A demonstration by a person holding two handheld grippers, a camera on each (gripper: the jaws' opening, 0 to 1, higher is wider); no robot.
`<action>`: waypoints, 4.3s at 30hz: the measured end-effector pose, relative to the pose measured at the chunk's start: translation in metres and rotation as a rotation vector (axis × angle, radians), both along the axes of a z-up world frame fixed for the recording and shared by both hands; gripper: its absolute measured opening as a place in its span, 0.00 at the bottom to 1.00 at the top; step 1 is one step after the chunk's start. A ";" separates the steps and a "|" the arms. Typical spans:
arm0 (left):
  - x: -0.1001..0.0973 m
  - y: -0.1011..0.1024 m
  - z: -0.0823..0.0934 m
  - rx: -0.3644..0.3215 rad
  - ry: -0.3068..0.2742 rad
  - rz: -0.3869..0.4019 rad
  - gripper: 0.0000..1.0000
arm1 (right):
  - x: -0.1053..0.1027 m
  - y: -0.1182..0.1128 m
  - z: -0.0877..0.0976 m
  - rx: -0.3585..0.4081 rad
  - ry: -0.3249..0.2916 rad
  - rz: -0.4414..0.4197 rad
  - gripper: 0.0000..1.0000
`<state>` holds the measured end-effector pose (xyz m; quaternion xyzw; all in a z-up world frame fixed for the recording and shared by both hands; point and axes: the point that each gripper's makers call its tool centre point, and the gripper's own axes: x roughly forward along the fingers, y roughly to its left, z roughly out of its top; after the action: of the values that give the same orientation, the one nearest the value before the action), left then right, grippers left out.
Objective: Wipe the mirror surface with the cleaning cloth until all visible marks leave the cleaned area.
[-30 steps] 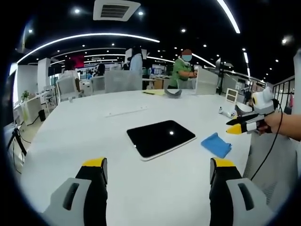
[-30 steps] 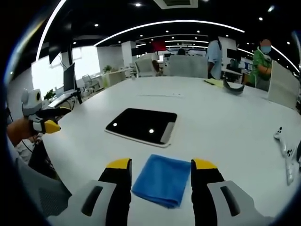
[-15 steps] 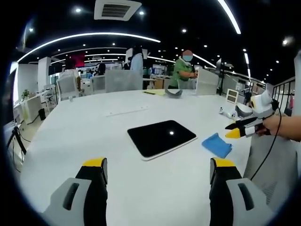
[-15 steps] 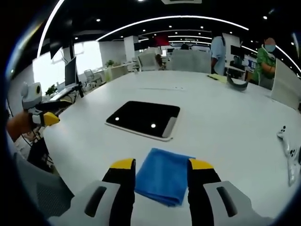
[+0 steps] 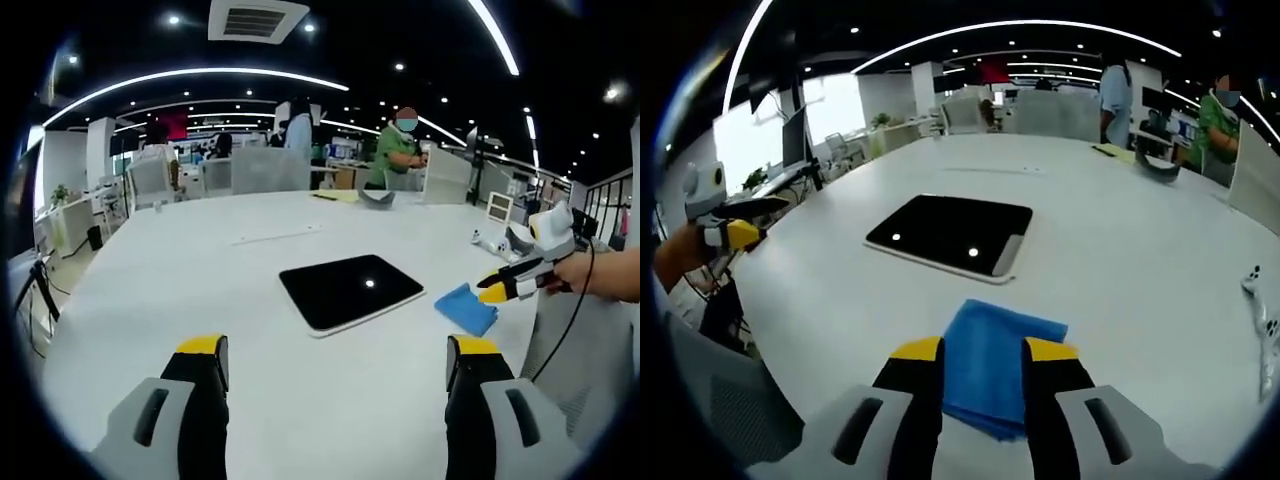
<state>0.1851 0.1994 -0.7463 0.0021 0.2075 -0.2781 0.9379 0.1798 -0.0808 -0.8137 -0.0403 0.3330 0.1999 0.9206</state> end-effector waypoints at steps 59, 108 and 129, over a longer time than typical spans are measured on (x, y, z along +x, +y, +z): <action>-0.002 0.006 -0.001 -0.002 0.003 0.018 0.90 | -0.001 0.002 -0.038 -0.106 0.077 0.083 0.12; 0.009 -0.007 0.010 0.045 -0.013 -0.028 0.90 | 0.046 0.059 0.011 0.093 -0.019 0.121 0.01; 0.014 0.001 0.007 0.047 -0.004 -0.006 0.90 | 0.078 0.101 0.016 0.102 -0.038 0.200 0.01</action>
<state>0.1991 0.2005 -0.7396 0.0251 0.2122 -0.2758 0.9372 0.2582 0.0202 -0.7976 -0.0305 0.2994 0.3067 0.9030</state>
